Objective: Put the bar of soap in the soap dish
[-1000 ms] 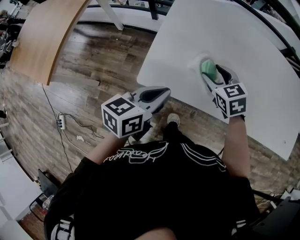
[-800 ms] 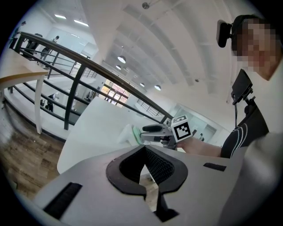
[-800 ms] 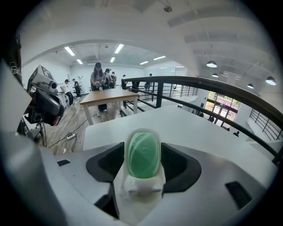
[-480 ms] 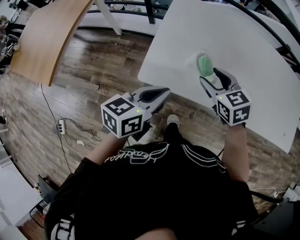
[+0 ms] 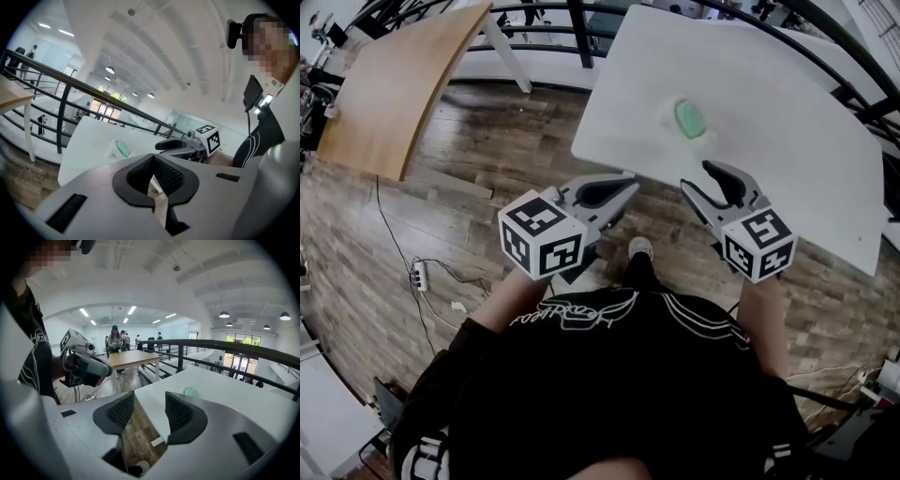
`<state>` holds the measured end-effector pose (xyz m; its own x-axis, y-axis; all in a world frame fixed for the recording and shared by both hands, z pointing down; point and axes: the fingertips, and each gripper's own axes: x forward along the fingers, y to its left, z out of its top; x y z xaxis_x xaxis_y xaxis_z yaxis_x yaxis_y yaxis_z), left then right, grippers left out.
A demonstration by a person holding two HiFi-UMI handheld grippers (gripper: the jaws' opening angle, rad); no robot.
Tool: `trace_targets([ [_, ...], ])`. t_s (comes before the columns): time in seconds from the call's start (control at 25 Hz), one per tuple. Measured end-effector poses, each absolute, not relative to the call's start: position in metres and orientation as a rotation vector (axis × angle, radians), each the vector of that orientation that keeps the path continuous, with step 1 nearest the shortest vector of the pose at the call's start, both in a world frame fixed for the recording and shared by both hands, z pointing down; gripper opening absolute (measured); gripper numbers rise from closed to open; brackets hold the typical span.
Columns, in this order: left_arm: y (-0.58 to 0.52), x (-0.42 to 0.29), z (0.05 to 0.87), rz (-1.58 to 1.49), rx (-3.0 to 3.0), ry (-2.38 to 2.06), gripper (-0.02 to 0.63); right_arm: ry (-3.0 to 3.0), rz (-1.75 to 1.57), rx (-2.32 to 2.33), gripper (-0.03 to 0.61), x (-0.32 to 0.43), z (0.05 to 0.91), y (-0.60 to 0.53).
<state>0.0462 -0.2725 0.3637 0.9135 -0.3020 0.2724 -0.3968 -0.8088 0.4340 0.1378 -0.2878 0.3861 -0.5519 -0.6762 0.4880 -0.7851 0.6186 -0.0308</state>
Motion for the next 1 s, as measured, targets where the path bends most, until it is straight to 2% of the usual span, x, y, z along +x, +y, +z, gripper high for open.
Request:
trace_targets([
  [0.12, -0.251, 0.038, 0.35, 0.26, 2.614, -0.493, 0.008, -2.437, 0.338, 1.158, 0.196, 0.125, 0.372, -0.259],
  [0.2, -0.234, 0.034, 0.341, 0.261, 2.632, -0.475, 0.008, -2.459, 0.334, 1.184, 0.101, 0.118, 0.36, -0.24],
  [0.32, -0.208, 0.027, 0.326, 0.249, 2.642, -0.437, 0.008, -2.501, 0.319, 1.205, 0.049, 0.109, 0.341, -0.213],
  [1.0, -0.1, -0.002, 0.284, 0.262, 2.783, -0.324, 0.008, -2.752, 0.41, 1.104, 0.02, 0.042, 0.293, -0.094],
])
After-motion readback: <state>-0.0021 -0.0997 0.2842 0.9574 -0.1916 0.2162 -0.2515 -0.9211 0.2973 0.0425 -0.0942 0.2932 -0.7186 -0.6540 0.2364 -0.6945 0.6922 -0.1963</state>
